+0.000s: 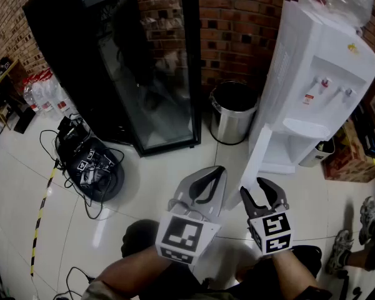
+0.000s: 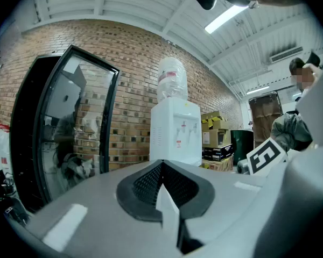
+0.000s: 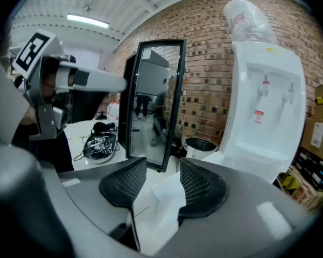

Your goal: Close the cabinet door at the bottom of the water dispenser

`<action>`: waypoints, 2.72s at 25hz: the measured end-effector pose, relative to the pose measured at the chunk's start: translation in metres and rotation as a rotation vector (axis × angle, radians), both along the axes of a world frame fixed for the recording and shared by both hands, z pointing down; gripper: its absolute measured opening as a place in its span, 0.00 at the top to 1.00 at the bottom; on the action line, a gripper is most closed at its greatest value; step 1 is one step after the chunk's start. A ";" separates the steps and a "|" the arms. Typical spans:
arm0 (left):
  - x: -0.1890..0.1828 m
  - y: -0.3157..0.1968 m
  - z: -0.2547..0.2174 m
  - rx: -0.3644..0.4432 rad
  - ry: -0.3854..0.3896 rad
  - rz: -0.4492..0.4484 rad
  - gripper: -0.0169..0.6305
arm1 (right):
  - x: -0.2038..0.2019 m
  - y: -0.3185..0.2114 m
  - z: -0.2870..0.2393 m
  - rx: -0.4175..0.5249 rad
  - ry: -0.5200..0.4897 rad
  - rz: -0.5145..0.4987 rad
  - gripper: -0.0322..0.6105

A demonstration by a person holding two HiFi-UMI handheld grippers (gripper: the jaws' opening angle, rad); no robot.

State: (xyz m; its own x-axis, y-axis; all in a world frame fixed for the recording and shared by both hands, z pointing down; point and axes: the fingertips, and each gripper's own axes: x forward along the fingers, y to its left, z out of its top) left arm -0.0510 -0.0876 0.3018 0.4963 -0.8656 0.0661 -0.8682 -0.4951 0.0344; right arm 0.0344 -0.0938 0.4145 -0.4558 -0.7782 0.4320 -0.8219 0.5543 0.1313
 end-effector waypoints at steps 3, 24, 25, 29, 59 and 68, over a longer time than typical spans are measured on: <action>-0.003 -0.001 0.002 -0.001 0.004 -0.008 0.97 | -0.012 -0.003 0.022 -0.032 0.069 -0.026 0.65; 0.007 -0.013 0.004 -0.017 0.028 0.017 0.97 | 0.031 0.007 0.069 -0.117 0.256 0.009 0.76; 0.012 -0.013 0.003 -0.018 0.030 0.027 0.97 | 0.038 0.008 0.068 -0.123 0.256 0.024 0.76; 0.032 -0.016 0.002 -0.016 0.027 0.061 0.97 | 0.073 0.011 0.067 -0.145 0.244 0.103 0.76; 0.105 -0.119 0.079 -0.149 -0.093 0.110 0.97 | 0.311 -0.064 0.069 -0.223 0.160 0.713 0.81; 0.117 -0.168 0.111 -0.212 -0.061 0.101 0.97 | 0.360 -0.136 0.073 -0.155 0.076 0.820 0.93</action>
